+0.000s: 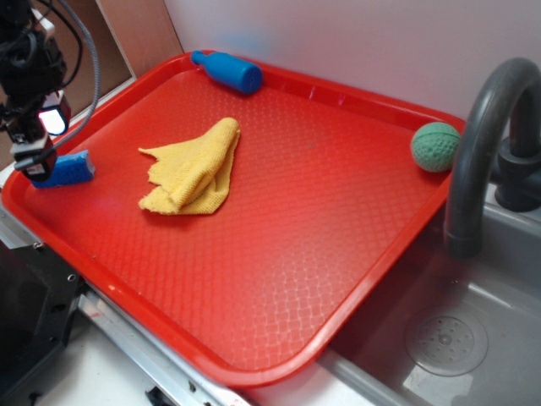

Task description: Grab the blue sponge.

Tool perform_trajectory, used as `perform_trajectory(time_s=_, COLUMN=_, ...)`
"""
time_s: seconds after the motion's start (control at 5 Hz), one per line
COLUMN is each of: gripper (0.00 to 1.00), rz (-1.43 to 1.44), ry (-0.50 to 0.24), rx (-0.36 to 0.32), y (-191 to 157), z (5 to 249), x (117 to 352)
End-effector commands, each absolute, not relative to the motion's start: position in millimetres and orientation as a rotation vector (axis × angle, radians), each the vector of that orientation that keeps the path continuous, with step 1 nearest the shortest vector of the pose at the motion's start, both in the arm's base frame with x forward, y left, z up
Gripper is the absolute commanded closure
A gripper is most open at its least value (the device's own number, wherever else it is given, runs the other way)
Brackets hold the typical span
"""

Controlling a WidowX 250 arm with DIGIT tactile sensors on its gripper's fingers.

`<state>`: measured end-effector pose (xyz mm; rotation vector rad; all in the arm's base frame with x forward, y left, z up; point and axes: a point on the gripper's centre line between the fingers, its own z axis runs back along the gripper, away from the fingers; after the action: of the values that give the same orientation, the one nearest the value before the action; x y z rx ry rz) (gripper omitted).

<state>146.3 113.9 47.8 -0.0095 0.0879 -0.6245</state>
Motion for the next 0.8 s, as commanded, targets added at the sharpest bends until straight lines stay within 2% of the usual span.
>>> perform_trajectory(time_s=0.0, gripper=0.0, rz=-0.659, ry=0.16, rx=0.028, y=123, z=19, x=152)
perform_trajectory(time_s=0.2, gripper=0.0, rz=-0.683, ry=0.192, rx=0.025, y=120, z=7, x=150)
perform_trajectory(time_s=0.4, gripper=1.0, rz=-0.776, ry=0.148, rx=0.02, y=113, z=5, x=146)
perform_trajectory(time_s=0.6, gripper=1.0, rz=-0.766, ry=0.168, rx=0.079, y=109, z=6, x=147)
